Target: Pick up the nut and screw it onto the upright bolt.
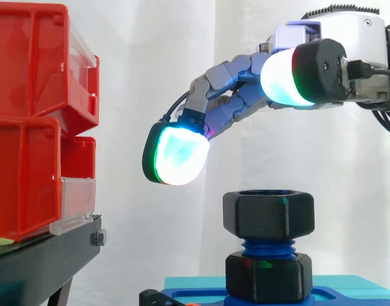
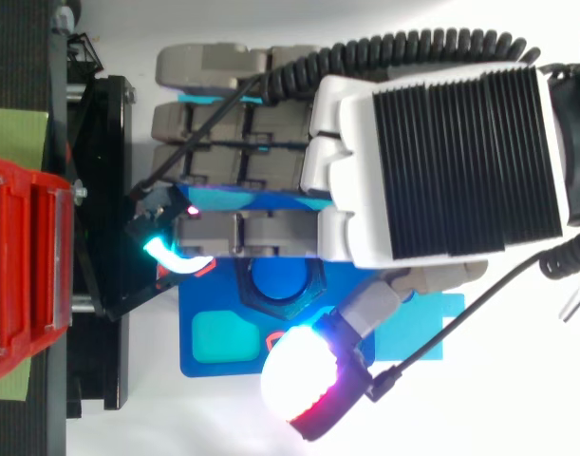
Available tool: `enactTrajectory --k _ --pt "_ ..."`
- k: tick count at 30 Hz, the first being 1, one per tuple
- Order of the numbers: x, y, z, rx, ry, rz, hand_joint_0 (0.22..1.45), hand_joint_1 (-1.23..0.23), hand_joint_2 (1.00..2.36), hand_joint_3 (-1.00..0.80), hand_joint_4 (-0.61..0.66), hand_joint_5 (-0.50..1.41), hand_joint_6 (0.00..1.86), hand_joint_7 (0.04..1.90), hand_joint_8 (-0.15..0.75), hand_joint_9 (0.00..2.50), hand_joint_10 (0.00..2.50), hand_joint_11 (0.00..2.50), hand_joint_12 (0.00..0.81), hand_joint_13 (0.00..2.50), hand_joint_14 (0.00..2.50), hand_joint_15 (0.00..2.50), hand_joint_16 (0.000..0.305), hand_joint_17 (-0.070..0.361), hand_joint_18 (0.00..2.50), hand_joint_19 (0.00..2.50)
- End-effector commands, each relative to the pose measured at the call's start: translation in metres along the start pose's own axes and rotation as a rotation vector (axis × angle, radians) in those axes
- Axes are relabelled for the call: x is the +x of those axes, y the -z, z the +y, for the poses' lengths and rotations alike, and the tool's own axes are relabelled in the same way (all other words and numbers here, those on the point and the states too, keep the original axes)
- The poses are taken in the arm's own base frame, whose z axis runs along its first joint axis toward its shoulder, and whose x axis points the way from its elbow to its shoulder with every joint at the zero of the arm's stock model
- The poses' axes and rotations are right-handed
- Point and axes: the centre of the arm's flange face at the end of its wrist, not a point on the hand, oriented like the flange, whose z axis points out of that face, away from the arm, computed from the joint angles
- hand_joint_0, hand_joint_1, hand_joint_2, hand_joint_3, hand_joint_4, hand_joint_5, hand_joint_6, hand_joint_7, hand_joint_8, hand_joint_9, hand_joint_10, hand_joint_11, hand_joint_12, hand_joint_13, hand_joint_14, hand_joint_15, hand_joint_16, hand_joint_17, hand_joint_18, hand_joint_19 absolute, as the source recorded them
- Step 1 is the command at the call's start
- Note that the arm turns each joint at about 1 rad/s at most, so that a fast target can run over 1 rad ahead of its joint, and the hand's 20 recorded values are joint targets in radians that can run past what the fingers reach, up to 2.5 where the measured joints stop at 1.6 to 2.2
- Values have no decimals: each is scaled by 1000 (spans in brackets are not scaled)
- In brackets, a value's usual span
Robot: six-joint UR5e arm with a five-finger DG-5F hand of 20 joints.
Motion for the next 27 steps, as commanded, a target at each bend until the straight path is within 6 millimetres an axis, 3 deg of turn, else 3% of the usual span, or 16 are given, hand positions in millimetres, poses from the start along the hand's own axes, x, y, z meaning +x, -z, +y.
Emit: enactTrajectory --k 1,17,21,27 --pt "2 -2 8 -6 -5 10 509 -97 1000 -500 201 -150 502 734 237 522 0 0 301 472 0 0 33 74 119 0" --pt "10 0 13 -12 -8 28 512 -93 1000 -500 229 -128 503 834 245 518 0 0 306 468 0 0 32 73 114 0" --pt "21 3 13 -12 -17 45 515 -97 1000 -500 253 -118 504 894 249 524 0 0 306 474 0 0 32 72 118 0" --pt "21 4 11 -11 -22 44 522 -114 1000 -500 268 -92 504 1099 256 550 0 0 296 504 0 0 29 65 139 0"
